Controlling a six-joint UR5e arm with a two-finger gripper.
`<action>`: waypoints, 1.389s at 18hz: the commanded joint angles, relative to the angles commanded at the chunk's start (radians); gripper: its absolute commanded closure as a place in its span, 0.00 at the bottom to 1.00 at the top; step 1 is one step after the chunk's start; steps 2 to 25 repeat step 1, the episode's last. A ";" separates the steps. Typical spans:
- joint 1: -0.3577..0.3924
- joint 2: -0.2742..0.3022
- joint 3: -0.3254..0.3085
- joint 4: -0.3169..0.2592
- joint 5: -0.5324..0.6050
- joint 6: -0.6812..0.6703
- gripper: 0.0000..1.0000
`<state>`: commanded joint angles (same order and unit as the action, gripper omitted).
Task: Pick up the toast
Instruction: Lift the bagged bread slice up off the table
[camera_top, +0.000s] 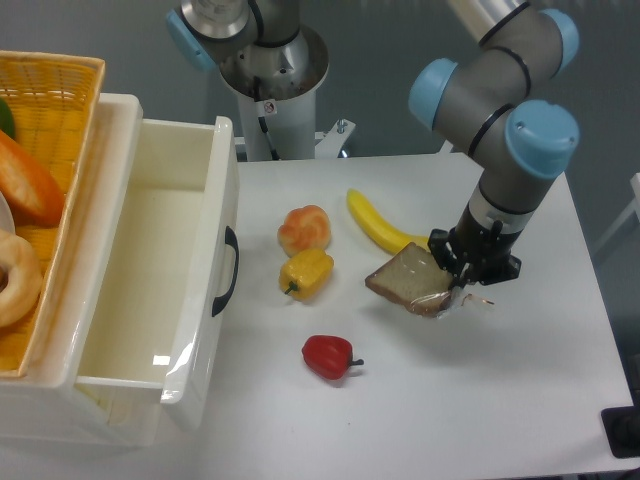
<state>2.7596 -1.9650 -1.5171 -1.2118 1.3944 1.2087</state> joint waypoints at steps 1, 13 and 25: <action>0.000 0.000 0.000 -0.002 0.000 0.000 1.00; 0.000 0.000 0.000 -0.002 0.000 0.000 1.00; 0.000 0.000 0.000 -0.002 0.000 0.000 1.00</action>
